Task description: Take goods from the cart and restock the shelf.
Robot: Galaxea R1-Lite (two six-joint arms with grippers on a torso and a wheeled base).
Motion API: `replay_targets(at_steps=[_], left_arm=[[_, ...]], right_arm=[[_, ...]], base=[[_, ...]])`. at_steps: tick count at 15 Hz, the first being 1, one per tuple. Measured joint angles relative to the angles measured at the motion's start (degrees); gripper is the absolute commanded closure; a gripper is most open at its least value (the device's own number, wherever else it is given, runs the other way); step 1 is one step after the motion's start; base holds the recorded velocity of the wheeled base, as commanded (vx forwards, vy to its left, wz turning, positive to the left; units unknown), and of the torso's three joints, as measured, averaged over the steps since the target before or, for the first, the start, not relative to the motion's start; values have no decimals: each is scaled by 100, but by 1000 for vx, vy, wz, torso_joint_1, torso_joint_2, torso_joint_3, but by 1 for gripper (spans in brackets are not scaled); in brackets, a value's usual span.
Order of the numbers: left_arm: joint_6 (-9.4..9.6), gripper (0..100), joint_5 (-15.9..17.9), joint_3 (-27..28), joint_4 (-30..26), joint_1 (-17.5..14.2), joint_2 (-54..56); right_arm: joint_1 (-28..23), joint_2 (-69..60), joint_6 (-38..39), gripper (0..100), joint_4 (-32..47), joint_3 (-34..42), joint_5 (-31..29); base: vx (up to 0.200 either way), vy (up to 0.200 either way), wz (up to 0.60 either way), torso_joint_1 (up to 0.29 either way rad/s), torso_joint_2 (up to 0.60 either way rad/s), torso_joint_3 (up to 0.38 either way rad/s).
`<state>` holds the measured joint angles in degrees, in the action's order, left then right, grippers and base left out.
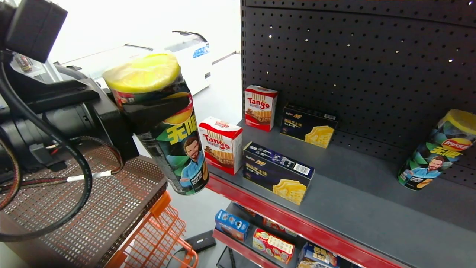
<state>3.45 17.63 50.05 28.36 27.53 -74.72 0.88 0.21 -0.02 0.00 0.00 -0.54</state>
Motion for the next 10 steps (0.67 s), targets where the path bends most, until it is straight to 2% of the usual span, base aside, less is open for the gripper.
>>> replay_targets(at_steps=[6,10], left_arm=[[-45,100,90,96,-46,80,-61],[-56,100,117,105,-44,85,-65]], right_arm=[[0,0,12,0,0,0,0],[0,0,12,0,0,0,2]], base=[[0,0,0,0,0,0],[0,0,-600,-2,0,5]])
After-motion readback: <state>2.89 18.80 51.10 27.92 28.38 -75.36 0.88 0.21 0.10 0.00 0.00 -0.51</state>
